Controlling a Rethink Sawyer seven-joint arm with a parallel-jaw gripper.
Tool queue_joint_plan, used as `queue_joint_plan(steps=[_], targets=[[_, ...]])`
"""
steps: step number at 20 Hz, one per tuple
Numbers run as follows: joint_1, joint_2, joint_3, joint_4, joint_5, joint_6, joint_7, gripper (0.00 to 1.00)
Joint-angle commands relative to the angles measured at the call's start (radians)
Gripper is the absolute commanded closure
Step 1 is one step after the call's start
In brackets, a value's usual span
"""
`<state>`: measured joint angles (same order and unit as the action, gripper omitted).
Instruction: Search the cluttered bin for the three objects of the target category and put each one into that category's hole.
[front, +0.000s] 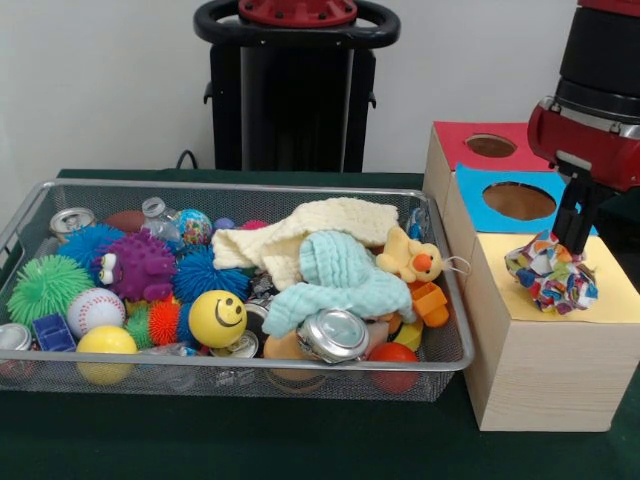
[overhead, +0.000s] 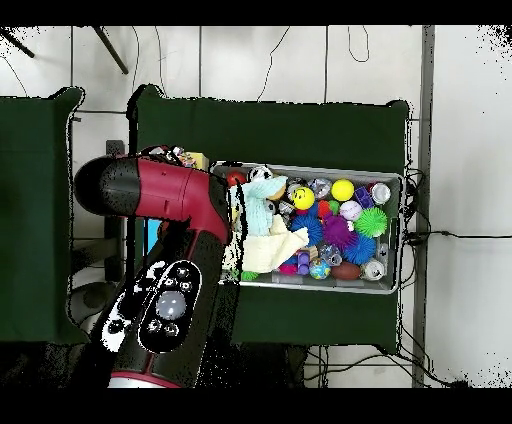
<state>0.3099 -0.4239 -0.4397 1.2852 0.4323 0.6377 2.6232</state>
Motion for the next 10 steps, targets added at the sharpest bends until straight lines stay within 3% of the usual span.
queue_joint_plan(steps=[1, 10], targets=[[-0.008, 0.045, 0.085, 0.100, 0.020, -0.001, 0.182, 1.00], [-0.013, 0.071, 0.090, 0.100, 0.016, -0.039, 0.175, 1.00]])
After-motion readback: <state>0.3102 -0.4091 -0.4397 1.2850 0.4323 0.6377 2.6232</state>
